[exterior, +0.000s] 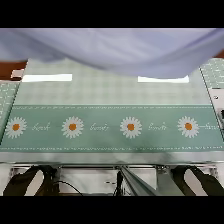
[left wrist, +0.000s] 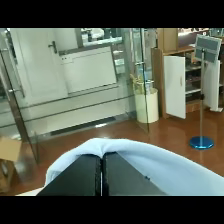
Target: Fold the shirts.
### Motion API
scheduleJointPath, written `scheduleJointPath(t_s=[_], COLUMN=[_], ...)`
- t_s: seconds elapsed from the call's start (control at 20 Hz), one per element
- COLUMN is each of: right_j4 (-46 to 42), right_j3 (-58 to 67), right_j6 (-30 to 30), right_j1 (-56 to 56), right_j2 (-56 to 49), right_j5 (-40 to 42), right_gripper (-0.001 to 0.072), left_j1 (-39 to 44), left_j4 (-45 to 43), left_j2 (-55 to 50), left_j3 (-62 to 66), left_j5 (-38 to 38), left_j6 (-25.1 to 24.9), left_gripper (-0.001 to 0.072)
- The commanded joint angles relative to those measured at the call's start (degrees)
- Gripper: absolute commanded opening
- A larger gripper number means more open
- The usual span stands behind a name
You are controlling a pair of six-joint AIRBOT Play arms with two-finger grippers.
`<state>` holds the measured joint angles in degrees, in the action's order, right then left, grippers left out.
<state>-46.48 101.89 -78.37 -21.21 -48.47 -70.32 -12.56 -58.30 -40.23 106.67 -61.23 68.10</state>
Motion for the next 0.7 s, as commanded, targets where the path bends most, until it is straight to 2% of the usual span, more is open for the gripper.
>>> scheduleJointPath(t_s=[0.0, 0.15, 0.3, 0.4, 0.45, 0.65], right_j4=[-3.13, -9.99, -13.73, -16.98, -18.64, -20.17], right_j3=[3.54, 3.76, 3.74, 1.31, -0.61, -20.5], right_j6=[-5.99, -8.96, -9.35, -8.39, -8.41, -6.62], right_j1=[-0.04, -0.04, -0.07, 0.33, 0.33, 0.37], right_j2=[3.19, 5.31, 3.93, 3.85, 3.61, 2.75], right_j5=[-10.82, -19.06, -36.5, -36.06, -36.06, -35.5], right_gripper=[0.002, 0.002, 0.002, 0.0019, 0.0019, 0.0019], left_j1=[-0.04, -0.04, -0.04, -0.04, 0.0, 0.09], left_j4=[-6.62, -12.85, -13.0, -12.85, -12.48, -9.4], left_j2=[4.2, 6.99, 6.58, 5.75, 5.46, 5.53], left_j3=[2.91, 2.91, 2.08, -1.09, -4.02, -23.19], left_j5=[-8.7, -18.45, -33.05, -42.16, -44.3, -42.69], left_j6=[2.49, 9.66, 13.7, 13.84, 14.6, 14.71], left_gripper=[0.0022, 0.0022, 0.0022, 0.0022, 0.0023, 0.0021])
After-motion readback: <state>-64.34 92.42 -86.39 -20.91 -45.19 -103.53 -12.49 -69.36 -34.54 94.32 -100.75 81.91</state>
